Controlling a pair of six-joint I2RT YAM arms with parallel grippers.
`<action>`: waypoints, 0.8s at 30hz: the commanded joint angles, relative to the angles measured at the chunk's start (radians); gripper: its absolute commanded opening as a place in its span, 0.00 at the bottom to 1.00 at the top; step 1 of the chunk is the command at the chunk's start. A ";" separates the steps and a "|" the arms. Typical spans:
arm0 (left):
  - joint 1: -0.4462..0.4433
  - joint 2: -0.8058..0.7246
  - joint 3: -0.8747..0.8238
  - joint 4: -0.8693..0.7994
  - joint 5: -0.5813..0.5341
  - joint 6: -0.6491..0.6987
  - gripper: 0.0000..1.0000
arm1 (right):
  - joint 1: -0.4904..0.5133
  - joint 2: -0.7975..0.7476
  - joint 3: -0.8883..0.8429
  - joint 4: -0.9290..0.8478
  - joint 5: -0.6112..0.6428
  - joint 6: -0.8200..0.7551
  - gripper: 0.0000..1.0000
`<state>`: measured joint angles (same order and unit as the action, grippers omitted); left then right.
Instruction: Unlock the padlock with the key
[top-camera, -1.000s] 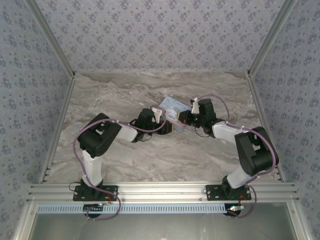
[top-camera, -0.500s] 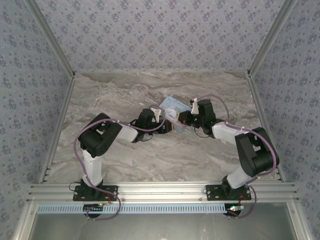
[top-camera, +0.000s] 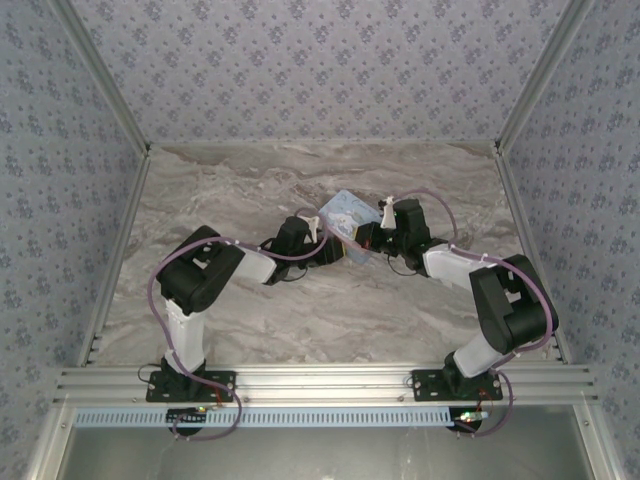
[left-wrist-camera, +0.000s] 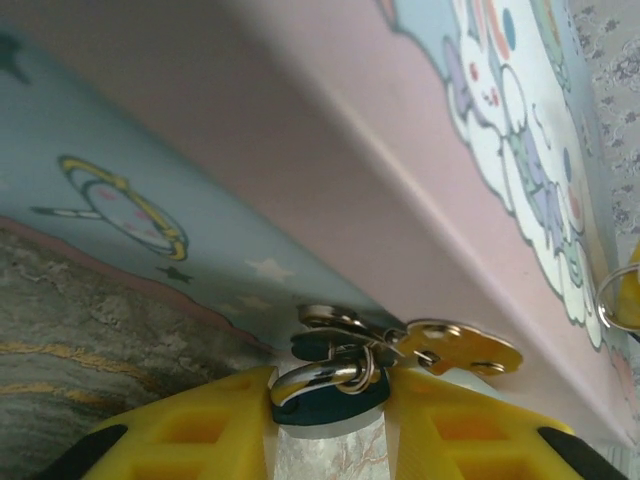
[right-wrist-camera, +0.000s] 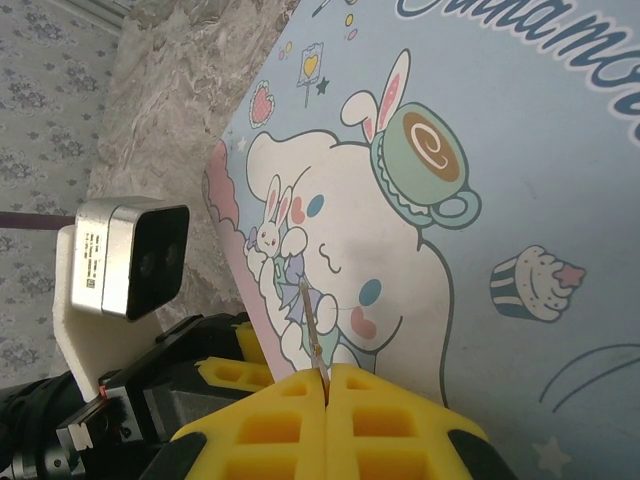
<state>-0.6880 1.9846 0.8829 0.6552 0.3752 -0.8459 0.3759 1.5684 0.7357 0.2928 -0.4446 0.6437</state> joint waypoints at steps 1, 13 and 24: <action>0.001 0.020 0.022 0.051 -0.047 -0.047 0.32 | 0.013 -0.001 -0.021 -0.083 0.013 0.010 0.00; -0.001 0.012 0.021 0.061 -0.037 -0.039 0.27 | 0.012 -0.033 -0.018 -0.077 0.014 -0.006 0.00; -0.031 -0.078 0.034 -0.045 -0.050 -0.043 0.26 | 0.012 -0.297 -0.131 -0.169 0.064 -0.235 0.00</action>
<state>-0.7036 1.9717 0.8894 0.6361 0.3363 -0.8886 0.3798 1.3361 0.6556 0.1921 -0.4095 0.5121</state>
